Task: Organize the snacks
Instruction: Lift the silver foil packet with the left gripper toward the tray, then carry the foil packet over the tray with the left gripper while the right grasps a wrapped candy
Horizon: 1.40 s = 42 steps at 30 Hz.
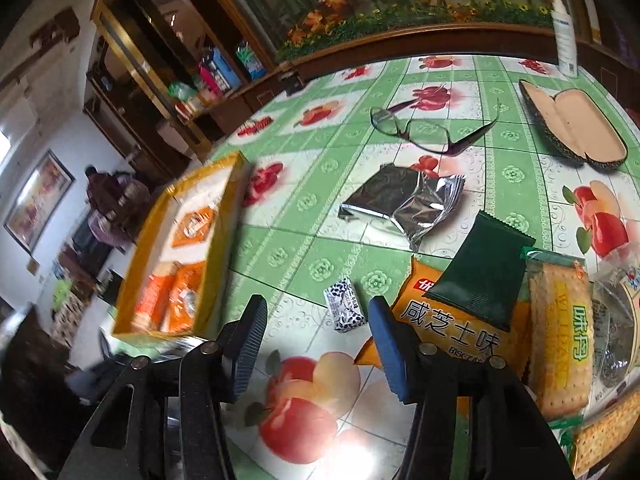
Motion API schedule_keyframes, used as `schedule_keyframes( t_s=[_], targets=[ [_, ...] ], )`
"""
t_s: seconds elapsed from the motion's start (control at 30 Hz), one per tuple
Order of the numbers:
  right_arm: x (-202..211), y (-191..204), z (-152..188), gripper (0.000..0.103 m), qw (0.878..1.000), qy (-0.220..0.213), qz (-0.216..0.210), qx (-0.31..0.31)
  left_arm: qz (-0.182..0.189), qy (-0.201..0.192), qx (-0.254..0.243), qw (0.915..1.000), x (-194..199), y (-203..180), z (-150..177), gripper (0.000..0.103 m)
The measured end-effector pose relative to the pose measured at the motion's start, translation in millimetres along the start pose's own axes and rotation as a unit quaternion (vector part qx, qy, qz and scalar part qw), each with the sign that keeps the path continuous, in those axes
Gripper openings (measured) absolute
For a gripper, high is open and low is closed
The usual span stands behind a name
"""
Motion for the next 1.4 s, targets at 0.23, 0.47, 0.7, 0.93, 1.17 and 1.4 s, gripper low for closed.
schedule_keyframes(
  t_s=[0.23, 0.47, 0.7, 0.93, 1.17, 1.4],
  targets=[
    [-30.8, 11.9, 5.4, 0.036, 0.996, 0.012, 0.063, 0.07, 0.014, -0.021, 0.035, 0.9991, 11.4, 21.4, 0.2, 0.062],
    [-33.3, 14.9, 8.8, 0.014, 0.989, 0.0, 0.097, 0.111, 0.061, -0.033, 0.074, 0.9948, 14.3, 27.4, -0.4, 0.062],
    [-23.0, 10.2, 8.0, 0.01, 0.995, 0.001, 0.065, 0.08, 0.056, -0.045, 0.073, 0.9947, 22.3, 26.1, -5.9, 0.062],
    [-14.7, 14.7, 8.1, 0.01, 0.997, -0.006, 0.036, 0.062, 0.049, -0.047, 0.079, 0.9946, 27.5, 31.3, -4.8, 0.062],
    [-22.8, 17.2, 13.7, 0.011, 0.996, 0.023, 0.044, 0.08, 0.045, -0.048, 0.085, 0.9942, 30.8, 34.5, -2.8, 0.062],
    [-29.0, 18.7, 17.1, 0.011, 0.991, 0.023, 0.077, 0.105, 0.043, -0.052, 0.085, 0.9941, 34.6, 36.5, -3.4, 0.062]
  ],
)
Point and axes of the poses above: each gripper's, at about its wrist camera, not at the fingertips, and x roughly against the way its jaws point, y to its left, z to its underside, the point moved 5 cm from there along -x, roughly the way its jaws point, and after that the axes turned 6 degrees about -x, right-handed, at the moved point
